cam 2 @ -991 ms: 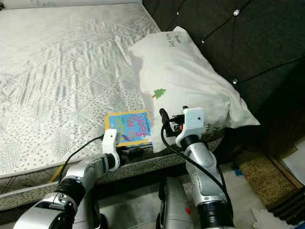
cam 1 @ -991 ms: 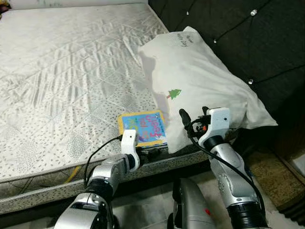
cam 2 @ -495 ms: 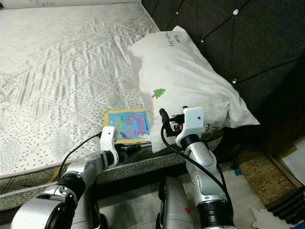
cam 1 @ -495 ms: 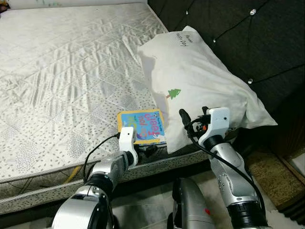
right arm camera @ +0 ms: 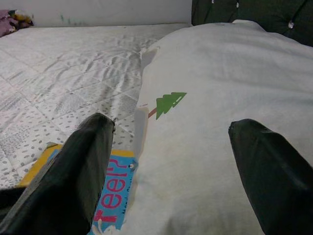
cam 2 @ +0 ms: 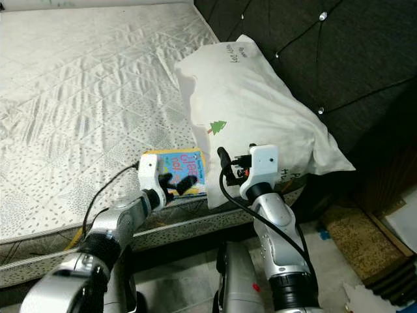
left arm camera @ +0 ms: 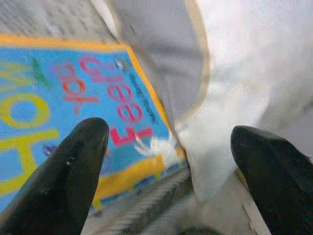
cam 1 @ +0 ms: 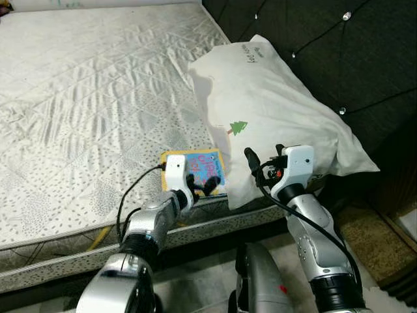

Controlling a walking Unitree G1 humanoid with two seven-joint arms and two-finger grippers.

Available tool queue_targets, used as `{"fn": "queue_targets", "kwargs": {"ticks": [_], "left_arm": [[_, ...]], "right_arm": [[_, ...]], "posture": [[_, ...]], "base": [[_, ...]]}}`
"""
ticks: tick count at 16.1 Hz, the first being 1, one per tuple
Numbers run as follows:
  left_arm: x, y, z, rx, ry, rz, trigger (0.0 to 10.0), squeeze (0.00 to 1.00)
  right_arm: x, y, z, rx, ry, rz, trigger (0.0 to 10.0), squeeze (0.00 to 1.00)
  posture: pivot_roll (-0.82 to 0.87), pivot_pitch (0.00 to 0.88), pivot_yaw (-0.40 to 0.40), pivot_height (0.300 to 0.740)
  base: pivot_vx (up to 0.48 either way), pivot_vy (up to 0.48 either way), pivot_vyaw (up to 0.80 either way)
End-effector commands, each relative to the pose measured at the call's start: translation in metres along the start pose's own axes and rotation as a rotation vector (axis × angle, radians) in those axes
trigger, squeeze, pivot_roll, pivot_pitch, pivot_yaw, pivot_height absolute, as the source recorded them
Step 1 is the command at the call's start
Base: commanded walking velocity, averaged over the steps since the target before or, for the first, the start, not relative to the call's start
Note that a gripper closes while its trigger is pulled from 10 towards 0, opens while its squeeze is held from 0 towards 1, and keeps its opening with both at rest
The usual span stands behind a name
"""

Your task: Clean up the room

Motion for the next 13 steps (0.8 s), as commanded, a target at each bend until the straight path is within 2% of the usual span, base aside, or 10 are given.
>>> {"fn": "queue_targets", "kwargs": {"ticks": [1, 2, 4, 5, 7, 9, 11, 13], "left_arm": [[-0.001, 0.006, 0.008, 0.046, -0.021, 0.0, 10.0, 0.0], [-0.001, 0.01, 0.014, 0.06, -0.039, 0.026, 10.0, 0.0], [-0.002, 0.039, 0.04, 0.172, -0.077, 0.026, 10.0, 0.0], [0.0, 0.048, 0.05, 0.207, -0.091, 0.028, 10.0, 0.0], [0.002, 0.06, 0.065, 0.267, -0.111, 0.022, 10.0, 0.0], [0.003, 0.075, 0.08, 0.351, -0.138, 0.062, 10.0, 0.0], [0.0, 0.086, 0.085, 0.388, -0.12, 0.081, 10.0, 0.0], [-0.004, 0.09, 0.078, 0.384, -0.092, 0.066, 10.0, 0.0]], "right_arm": [[0.003, -0.003, -0.001, -0.01, -0.005, 0.0, 10.0, 0.0], [0.002, -0.005, 0.0, -0.011, 0.0, 0.001, 10.0, 0.0], [-0.002, -0.015, 0.007, -0.025, 0.02, 0.007, 10.0, 0.0], [-0.004, -0.019, 0.01, -0.029, 0.029, 0.015, 10.0, 0.0], [-0.007, -0.024, 0.013, -0.029, 0.043, 0.029, 10.0, 0.0], [-0.009, -0.029, 0.017, -0.032, 0.056, 0.044, 10.0, 0.0], [-0.009, -0.035, 0.021, -0.042, 0.064, 0.049, 10.0, 0.0], [-0.007, -0.036, 0.028, -0.041, 0.066, 0.056, 10.0, 0.0]], "posture": [[-0.1, 0.111, -0.055, 0.56], [-0.09, 0.113, -0.057, 0.56], [-0.08, 0.119, -0.065, 0.56], [-0.08, 0.122, -0.067, 0.56], [-0.07, 0.13, -0.07, 0.56], [-0.07, 0.135, -0.07, 0.56], [-0.08, 0.138, -0.072, 0.56], [-0.09, 0.137, -0.069, 0.56]], "base": [[0.0, 0.0, 0.0], [0.0, 0.0, 0.0], [0.0, 0.0, 0.0], [0.0, 0.0, 0.0], [0.0, 0.0, 0.0], [0.0, 0.0, 0.0], [0.0, 0.0, 0.0], [0.0, 0.0, 0.0]]}}
Point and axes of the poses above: a point about 5 cm out from each wrist's last joint towards the gripper, its own z axis pointing back from the gripper into the wrist, its own x axis along the axis of the wrist's last joint, y = z × x, the point moved 5 cm from there along -z, pointing out of the wrist towards the gripper, and after that the axes turned 1 degree about z, right-handed, at the moved point
